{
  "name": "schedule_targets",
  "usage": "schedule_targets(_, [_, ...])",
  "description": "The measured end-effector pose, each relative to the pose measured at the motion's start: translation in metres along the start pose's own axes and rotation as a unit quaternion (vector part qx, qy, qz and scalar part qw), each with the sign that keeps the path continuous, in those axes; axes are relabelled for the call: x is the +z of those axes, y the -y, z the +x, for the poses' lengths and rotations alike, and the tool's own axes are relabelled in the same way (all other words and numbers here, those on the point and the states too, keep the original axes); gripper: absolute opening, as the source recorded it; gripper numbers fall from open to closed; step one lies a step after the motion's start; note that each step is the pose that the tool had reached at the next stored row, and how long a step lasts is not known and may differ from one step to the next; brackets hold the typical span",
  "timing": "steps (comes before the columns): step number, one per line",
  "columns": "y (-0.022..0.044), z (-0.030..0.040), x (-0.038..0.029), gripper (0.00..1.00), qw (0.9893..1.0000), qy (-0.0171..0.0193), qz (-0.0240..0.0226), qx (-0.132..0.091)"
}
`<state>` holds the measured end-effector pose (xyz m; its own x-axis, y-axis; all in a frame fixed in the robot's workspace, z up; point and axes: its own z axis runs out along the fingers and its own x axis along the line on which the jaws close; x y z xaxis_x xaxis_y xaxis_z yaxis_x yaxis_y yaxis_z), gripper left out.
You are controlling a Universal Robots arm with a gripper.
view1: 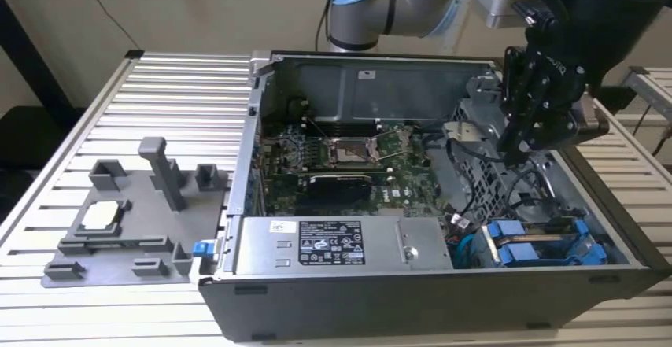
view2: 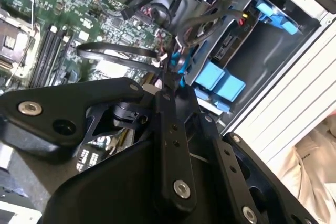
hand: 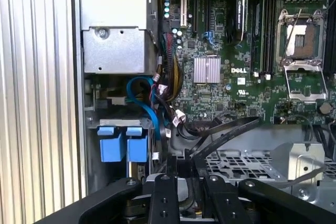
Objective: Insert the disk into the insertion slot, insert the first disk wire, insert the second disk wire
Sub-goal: 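Insert the first disk wire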
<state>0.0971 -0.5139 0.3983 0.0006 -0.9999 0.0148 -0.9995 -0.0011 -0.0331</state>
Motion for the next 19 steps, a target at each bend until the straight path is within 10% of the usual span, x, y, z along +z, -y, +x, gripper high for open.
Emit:
schedule_targets(5, [-0.0018,-0.0035,0.0013,0.27,0.9997,-0.0212,0.0033,-0.011])
schedule_targets(15, [-0.0100,-0.0047,0.0062,0.27,0.9989,-0.0240,0.0298,-0.027])
schedule_targets(19, [-0.0139,-0.0047,0.0066,0.27,0.9982,-0.0386,0.0327,-0.032])
